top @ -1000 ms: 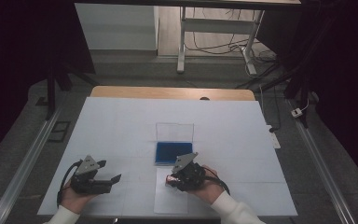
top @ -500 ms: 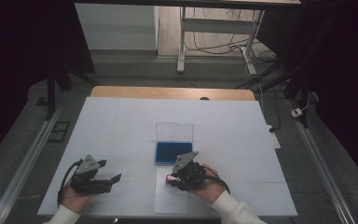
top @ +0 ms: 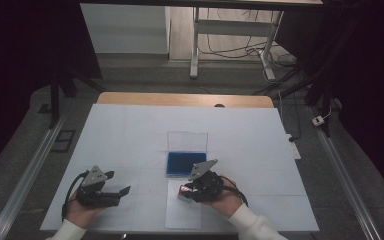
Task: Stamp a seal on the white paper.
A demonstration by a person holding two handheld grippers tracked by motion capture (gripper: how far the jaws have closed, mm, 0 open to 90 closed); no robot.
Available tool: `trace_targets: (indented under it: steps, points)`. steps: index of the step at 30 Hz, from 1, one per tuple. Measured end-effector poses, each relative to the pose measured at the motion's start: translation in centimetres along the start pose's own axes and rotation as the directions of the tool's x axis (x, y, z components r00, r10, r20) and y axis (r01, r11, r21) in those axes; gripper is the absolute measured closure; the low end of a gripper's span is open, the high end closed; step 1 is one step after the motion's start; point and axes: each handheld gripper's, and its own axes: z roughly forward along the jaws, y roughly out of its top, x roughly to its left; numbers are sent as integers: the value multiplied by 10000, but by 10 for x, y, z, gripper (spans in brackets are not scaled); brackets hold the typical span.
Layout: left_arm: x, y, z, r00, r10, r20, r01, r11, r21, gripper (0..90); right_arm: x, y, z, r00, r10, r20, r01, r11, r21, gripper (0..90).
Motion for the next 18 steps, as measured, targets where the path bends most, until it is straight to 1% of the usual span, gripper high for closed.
trace_targets:
  steps: [5,8,14,18]
  points:
    - [0,0,0,10000,5,-20,-5,10000,0,181,-5,-1,-7,9990,434,-72,-437,9981,-428,700]
    - [0,0,0,10000,12,-10,-12,10000,5,181,-5,0,-11,9985,547,-48,-549,9971,-524,700]
    - [0,0,0,10000,23,-16,-23,10000,17,181,-5,2,-16,9987,507,13,-504,9953,-823,701]
    - [0,0,0,10000,26,-30,-26,10000,12,181,-5,4,-23,9984,540,149,-522,9935,-1016,700]
